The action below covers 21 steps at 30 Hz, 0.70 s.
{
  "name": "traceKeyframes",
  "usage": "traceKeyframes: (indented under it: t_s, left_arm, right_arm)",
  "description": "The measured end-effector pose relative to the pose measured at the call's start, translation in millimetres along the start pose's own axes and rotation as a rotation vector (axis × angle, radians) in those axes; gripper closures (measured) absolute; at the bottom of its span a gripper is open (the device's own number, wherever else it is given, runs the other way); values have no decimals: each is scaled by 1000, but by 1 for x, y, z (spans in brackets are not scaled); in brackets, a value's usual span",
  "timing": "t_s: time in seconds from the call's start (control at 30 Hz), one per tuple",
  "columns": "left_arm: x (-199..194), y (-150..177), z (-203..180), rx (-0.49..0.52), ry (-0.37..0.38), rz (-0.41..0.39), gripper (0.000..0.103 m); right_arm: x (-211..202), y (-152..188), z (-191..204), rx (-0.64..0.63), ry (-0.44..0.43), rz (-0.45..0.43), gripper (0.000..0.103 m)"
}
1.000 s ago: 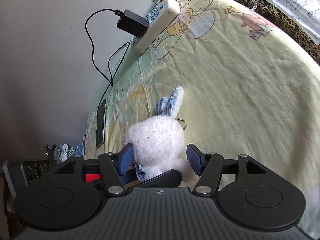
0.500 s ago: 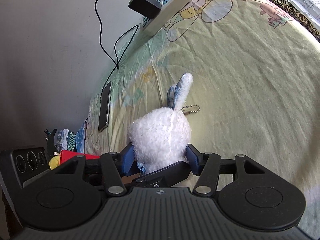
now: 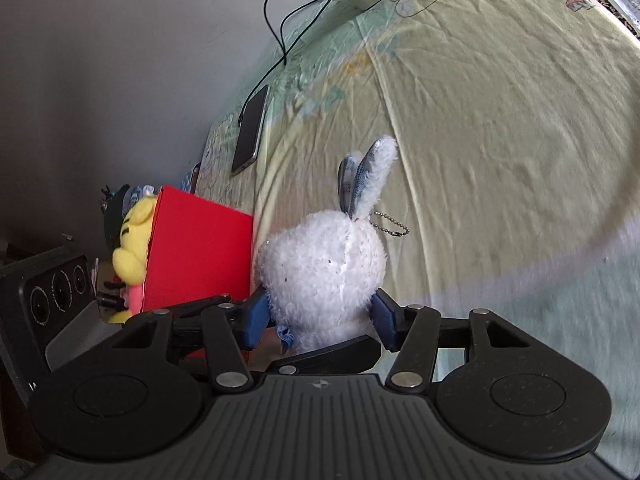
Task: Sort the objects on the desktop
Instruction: 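Carry the white bunny with the right gripper over the red box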
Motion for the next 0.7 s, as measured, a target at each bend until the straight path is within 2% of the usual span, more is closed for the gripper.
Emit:
traceKeyframes:
  t_s: [0.37,0.53,0.7]
  left_arm:
    - [-72,62,-9,129,0,-61,32]
    - [-114,95,3,161,8,-98,32]
    - [-159,124,25,143,20,-152,33]
  right_arm:
    - [-13,73,46,-95,-16,29,46]
    - [-9,107,79,-146,-27,52,46]
    - [0,139,119,-222,-48,56,46]
Point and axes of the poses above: each gripper's, at about its wrist camera, not at the fingertips, and x roughly the way its jaws point, z to its left, y to its underside, the point moved 2 cm from there along x, roughly the way its jaws point, and after that the axes turned 15 degrees about x, right-handed, at the moved point
